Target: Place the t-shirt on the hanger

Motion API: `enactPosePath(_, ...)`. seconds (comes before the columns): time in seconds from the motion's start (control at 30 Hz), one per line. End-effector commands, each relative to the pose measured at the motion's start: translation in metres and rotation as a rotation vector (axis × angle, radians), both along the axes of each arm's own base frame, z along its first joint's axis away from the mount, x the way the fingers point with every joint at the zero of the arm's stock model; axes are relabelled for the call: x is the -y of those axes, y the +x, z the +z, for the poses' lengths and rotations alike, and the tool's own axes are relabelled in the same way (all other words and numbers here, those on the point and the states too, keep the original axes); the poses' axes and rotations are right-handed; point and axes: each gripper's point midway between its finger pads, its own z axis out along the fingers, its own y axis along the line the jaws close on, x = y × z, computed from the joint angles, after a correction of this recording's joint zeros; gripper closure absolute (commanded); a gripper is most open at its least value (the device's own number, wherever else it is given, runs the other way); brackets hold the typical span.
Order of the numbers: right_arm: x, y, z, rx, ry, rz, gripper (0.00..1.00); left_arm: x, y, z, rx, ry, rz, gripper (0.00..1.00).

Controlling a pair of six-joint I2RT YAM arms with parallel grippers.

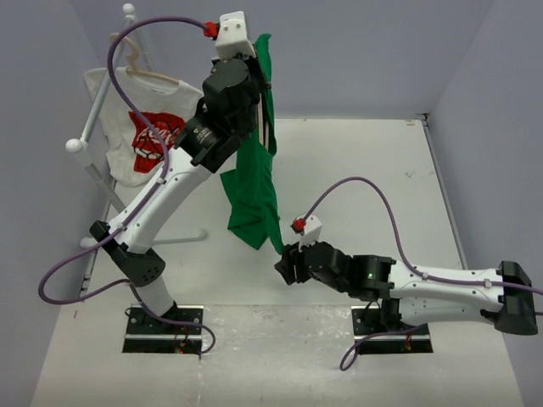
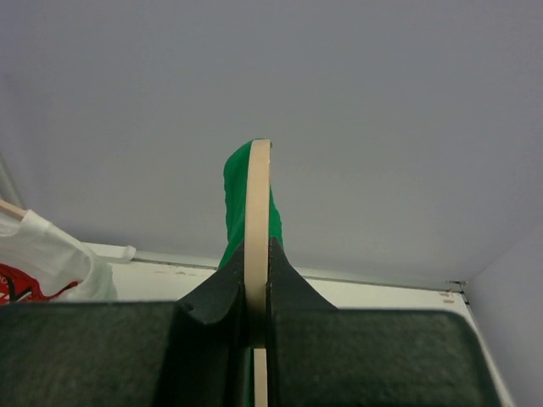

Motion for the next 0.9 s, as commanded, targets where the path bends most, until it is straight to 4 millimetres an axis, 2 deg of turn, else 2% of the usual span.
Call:
enactPosePath(0.0,0.000,-0.006,0.062,0.034,0.204,0.019,0.22,0.025,-0.016,0.011,0.033,-0.011,-0.238,1.00)
enactPosePath(0.03,0.002,-0.006,0.061,0.041,0.188,0.023,0.19,0.037,-0.020,0.009,0.033,0.008,-0.314,1.00)
enactPosePath(0.07,0.013,-0.006,0.079,0.065,0.238,0.014,0.17,0.035,-0.025,0.010,0.033,0.023,-0.366,1.00)
enactPosePath(0.13,0.046,0.006,0.103,0.165,0.256,-0.051,0.14,0.047,-0.045,-0.020,-0.040,0.072,-0.576,1.00)
enactPosePath(0.17,0.055,0.011,0.107,0.190,0.244,-0.070,0.13,0.051,-0.055,-0.026,-0.057,0.084,-0.652,1.00)
enactPosePath(0.2,0.067,0.021,0.115,0.226,0.232,-0.090,0.13,0.054,-0.070,-0.037,-0.080,0.096,-0.736,1.00)
enactPosePath(0.27,0.097,0.053,0.134,0.318,0.174,-0.173,0.13,0.054,-0.102,-0.044,-0.091,0.123,-0.865,1.00)
enactPosePath(0.3,0.107,0.065,0.139,0.349,0.136,-0.191,0.13,0.054,-0.113,-0.058,-0.119,0.143,-0.903,1.00)
enactPosePath(0.33,0.118,0.082,0.139,0.373,0.076,-0.223,0.12,0.048,-0.123,-0.059,-0.121,0.165,-0.916,1.00)
enactPosePath(0.37,0.126,0.095,0.139,0.389,0.022,-0.243,0.11,0.041,-0.129,-0.069,-0.156,0.187,-0.913,1.00)
enactPosePath(0.4,0.130,0.108,0.134,0.389,-0.042,-0.257,0.09,0.033,-0.131,-0.077,-0.178,0.213,-0.888,1.00)
enactPosePath(0.5,0.146,0.145,0.118,0.383,-0.216,-0.278,0.06,0.007,-0.137,-0.085,-0.188,0.284,-0.804,1.00)
enactPosePath(0.57,0.147,0.159,0.123,0.421,-0.267,-0.220,0.05,-0.004,-0.151,-0.085,-0.179,0.313,-0.813,1.00)
enactPosePath(0.67,0.133,0.169,0.127,0.454,-0.255,-0.094,0.05,-0.004,-0.175,-0.086,-0.167,0.353,-0.912,1.00)
enactPosePath(0.87,0.115,0.191,0.152,0.571,-0.234,-0.016,0.07,-0.008,-0.198,-0.094,-0.178,0.359,-0.975,1.00)
